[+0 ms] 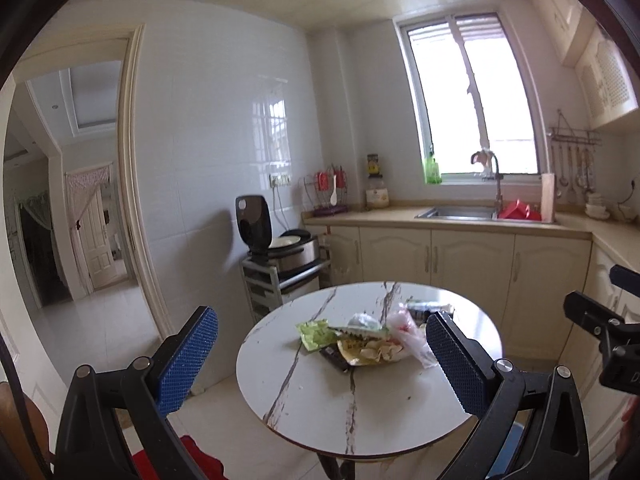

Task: Collect trash
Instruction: 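Grasp the clear plastic bag with the left tool while the right tool reaches the bread bun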

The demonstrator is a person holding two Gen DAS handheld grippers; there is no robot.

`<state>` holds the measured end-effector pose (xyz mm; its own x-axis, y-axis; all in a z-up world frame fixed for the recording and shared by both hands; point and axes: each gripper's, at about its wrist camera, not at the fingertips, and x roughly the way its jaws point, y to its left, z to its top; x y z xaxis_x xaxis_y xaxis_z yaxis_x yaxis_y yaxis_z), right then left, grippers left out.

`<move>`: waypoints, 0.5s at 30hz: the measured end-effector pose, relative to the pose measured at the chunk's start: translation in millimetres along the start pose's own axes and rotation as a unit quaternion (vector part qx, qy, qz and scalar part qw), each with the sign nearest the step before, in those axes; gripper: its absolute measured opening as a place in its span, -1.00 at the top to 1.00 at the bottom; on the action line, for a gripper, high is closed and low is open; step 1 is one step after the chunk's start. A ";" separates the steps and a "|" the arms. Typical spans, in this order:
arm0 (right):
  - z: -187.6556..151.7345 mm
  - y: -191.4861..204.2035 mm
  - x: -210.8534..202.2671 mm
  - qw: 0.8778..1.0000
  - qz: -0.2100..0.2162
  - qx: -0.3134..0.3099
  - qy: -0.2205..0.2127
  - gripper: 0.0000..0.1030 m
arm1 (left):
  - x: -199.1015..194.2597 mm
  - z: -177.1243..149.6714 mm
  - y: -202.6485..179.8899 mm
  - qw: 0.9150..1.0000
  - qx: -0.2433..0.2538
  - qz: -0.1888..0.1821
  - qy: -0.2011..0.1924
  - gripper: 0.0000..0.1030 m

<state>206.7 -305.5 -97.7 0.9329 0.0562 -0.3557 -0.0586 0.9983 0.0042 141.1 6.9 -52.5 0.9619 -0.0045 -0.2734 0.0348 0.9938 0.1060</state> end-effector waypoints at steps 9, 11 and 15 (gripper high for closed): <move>-44.6 -26.2 110.9 0.993 0.016 0.016 0.116 -1.00 | 120.8 -14.4 4.9 0.990 -0.014 -0.025 0.135 -0.99; -49.4 -31.0 135.8 0.990 0.012 0.017 0.138 -1.00 | 143.8 -8.0 1.3 0.987 -0.019 -0.032 0.154 -0.99; -57.8 -45.5 172.9 0.986 0.003 0.035 0.164 -1.00 | 191.8 5.6 -10.5 0.981 -0.042 -0.069 0.177 -0.99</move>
<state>350.0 -342.2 -213.5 0.7672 0.0659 -0.6380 -0.0294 0.9973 0.0677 326.7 -5.0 -100.8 0.7942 -0.1152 -0.5966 0.1215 0.9921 -0.0299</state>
